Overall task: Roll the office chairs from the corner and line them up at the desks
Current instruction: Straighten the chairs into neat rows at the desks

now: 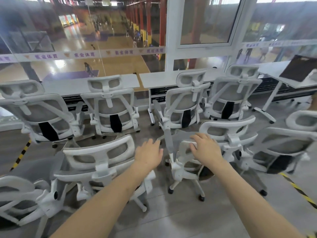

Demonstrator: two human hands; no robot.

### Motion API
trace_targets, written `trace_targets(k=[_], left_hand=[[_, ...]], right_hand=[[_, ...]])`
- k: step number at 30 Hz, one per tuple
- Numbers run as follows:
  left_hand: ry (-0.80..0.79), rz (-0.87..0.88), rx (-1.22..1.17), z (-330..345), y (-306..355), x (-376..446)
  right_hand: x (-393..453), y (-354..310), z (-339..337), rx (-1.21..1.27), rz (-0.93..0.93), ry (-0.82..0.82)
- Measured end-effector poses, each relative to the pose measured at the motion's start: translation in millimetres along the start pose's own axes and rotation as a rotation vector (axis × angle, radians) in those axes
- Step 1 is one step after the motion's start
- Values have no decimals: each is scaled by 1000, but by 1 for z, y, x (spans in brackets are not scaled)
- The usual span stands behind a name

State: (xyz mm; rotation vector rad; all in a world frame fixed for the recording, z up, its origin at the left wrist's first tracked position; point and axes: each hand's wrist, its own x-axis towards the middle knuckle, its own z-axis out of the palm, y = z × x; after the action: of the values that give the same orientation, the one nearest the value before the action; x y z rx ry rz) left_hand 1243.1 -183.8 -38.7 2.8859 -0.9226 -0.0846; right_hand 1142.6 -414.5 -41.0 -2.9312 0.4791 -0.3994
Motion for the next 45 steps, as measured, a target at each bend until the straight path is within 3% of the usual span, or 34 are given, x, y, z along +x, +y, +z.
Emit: trace_targets(k=[7, 14, 24, 35, 45], left_hand=[[54, -8, 24, -8, 96, 83], [49, -24, 43, -10, 145, 168], [75, -49, 34, -12, 163, 336], [-12, -81, 73, -1, 163, 487], [-91, -240, 40, 38, 170, 610]], right_hand=[[51, 101, -27, -12, -58, -1], [125, 164, -37, -18, -82, 2], [275, 234, -5, -19, -108, -4], [410, 289, 41, -34, -108, -147], [552, 351, 100, 3, -191, -287]])
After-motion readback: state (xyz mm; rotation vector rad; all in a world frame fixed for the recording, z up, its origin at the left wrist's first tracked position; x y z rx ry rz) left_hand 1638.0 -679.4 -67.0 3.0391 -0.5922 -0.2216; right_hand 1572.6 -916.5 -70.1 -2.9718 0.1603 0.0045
